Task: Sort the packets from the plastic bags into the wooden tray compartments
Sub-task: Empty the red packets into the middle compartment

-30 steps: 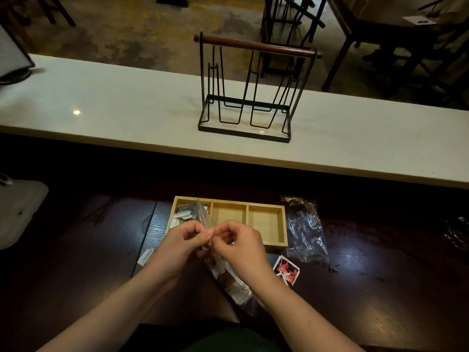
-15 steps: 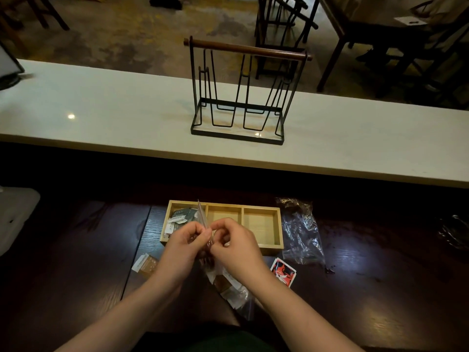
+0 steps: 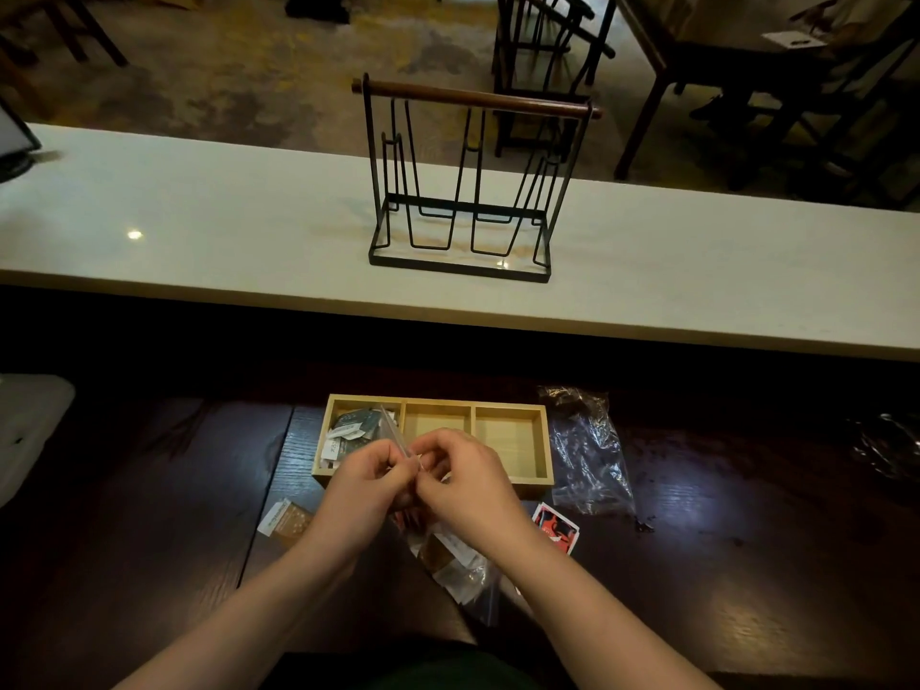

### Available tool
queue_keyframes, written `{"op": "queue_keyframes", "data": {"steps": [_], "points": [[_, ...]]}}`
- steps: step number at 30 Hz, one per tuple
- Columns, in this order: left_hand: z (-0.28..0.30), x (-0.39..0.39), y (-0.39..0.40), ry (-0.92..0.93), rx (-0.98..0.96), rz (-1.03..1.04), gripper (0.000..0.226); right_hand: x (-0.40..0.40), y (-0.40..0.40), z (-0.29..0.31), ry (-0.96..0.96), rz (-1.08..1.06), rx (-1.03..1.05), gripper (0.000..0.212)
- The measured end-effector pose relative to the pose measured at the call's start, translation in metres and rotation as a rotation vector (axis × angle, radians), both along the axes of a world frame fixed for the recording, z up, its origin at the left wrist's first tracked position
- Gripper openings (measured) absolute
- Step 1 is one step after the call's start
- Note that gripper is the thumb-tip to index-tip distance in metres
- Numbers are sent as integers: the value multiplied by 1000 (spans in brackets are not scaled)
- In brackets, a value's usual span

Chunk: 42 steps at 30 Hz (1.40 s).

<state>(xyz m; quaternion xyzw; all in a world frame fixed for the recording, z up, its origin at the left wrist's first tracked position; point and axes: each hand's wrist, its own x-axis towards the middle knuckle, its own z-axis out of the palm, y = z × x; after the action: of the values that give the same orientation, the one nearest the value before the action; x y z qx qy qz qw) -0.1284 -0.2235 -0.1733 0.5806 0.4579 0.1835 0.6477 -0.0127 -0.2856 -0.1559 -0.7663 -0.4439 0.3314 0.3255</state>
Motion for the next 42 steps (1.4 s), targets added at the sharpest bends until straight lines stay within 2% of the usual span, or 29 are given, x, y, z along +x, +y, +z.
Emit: {"op": "queue_keyframes", "data": {"steps": [4, 9, 13, 16, 18, 20, 22, 24, 27, 30, 32, 34, 36, 38, 40, 42], "points": [[-1, -3, 5, 22, 35, -9, 23, 1, 0, 2, -147, 13, 49, 19], [0, -2, 2, 89, 159, -38, 20, 7, -2, 2, -131, 30, 47, 10], [2, -11, 7, 254, 396, -23, 27, 30, -3, 3, -356, -72, 29, 7], [18, -17, 13, 384, 598, -24, 31, 40, -4, 5, -481, -76, 21, 14], [22, -17, 18, 445, 654, -7, 33, 41, -4, 4, -486, -61, -26, 12], [24, -14, 21, 472, 654, 32, 33, 43, -1, 4, -405, -110, -65, 6], [27, -9, 21, 445, 652, 41, 34, 46, 1, 5, -390, -148, -103, 2], [29, -3, 19, 402, 643, 37, 36, 43, 2, 6, -504, -107, -52, 12], [26, 3, 21, 372, 628, 38, 33, 24, 5, 15, -435, 155, 168, 28], [25, 4, 21, 309, 636, -5, 31, 3, 9, 12, -415, 347, 129, 44], [26, 2, 20, 255, 643, -86, 25, 0, 15, 7, -423, 324, 136, 37], [25, -2, 20, 171, 662, -130, 23, 2, 19, 8, -410, 273, 183, 20], [20, -6, 24, 67, 612, -52, 21, 7, 24, 8, -400, 221, 225, 12], [6, -7, 32, 94, 481, 85, 17, 11, 29, 12, -357, 178, 263, 10], [-15, -9, 39, 139, 168, 135, 14, 13, 35, 21, -269, 165, 310, 9], [-34, -9, 37, 62, -196, 82, 31, 15, 41, 33, -180, 170, 357, 7]]}}
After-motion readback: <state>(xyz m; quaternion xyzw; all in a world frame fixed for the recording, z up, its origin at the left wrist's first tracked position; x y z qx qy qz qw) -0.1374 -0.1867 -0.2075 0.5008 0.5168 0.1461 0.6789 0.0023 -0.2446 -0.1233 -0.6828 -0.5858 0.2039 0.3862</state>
